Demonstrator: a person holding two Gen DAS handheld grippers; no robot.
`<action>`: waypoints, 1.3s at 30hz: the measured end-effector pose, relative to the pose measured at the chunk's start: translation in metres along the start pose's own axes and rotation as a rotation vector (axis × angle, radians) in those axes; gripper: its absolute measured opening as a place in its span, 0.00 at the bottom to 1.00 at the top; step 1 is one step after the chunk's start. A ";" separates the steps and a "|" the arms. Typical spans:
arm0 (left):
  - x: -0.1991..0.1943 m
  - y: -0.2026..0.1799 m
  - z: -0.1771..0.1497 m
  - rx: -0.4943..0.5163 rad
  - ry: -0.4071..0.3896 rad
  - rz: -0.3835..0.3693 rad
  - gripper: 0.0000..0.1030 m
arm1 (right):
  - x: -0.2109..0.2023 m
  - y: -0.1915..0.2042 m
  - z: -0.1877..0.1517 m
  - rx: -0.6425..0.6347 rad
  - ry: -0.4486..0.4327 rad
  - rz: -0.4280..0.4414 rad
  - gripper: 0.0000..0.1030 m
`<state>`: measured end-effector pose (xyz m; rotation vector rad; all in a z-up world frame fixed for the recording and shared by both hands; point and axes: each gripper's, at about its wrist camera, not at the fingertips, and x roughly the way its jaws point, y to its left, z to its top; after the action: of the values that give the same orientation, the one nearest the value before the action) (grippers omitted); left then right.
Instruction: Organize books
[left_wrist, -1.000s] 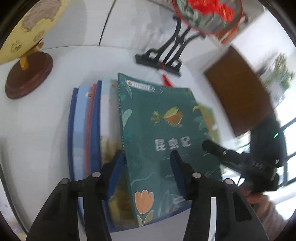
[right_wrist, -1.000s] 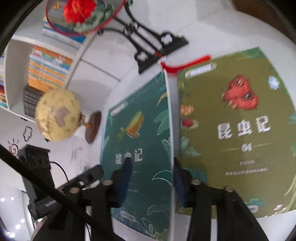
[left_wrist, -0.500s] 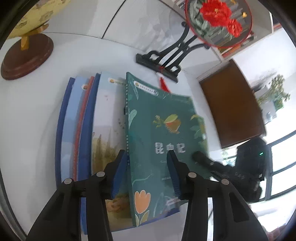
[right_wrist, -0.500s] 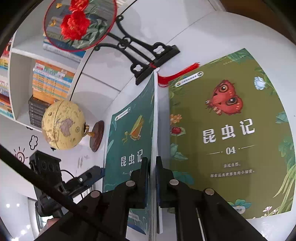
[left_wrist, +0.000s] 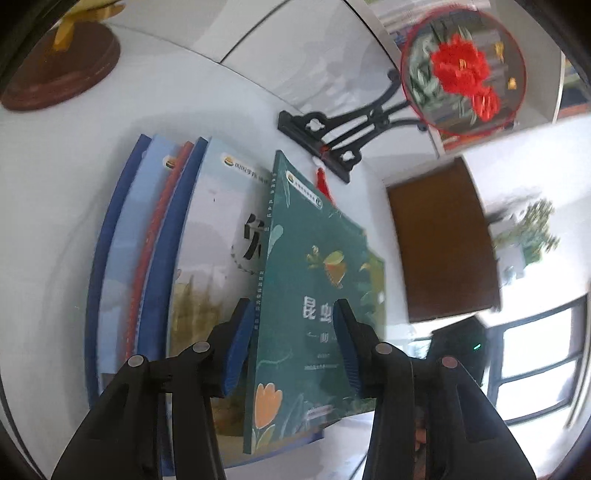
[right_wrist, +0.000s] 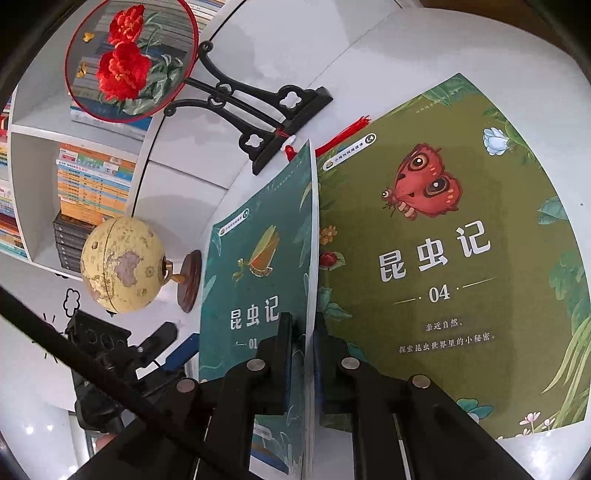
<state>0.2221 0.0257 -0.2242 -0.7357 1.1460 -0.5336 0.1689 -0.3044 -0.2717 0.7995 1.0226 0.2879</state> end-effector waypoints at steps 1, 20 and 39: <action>0.000 0.004 0.001 -0.031 -0.005 -0.034 0.39 | 0.000 -0.002 0.000 0.009 -0.001 0.002 0.10; 0.022 0.018 -0.013 -0.129 0.211 -0.141 0.39 | 0.004 -0.017 0.004 0.037 -0.005 -0.015 0.18; 0.000 -0.022 -0.012 0.124 0.133 0.195 0.27 | 0.000 0.025 -0.001 -0.076 -0.004 0.022 0.07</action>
<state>0.2107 0.0080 -0.2105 -0.4809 1.2804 -0.4897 0.1716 -0.2870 -0.2540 0.7431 0.9940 0.3417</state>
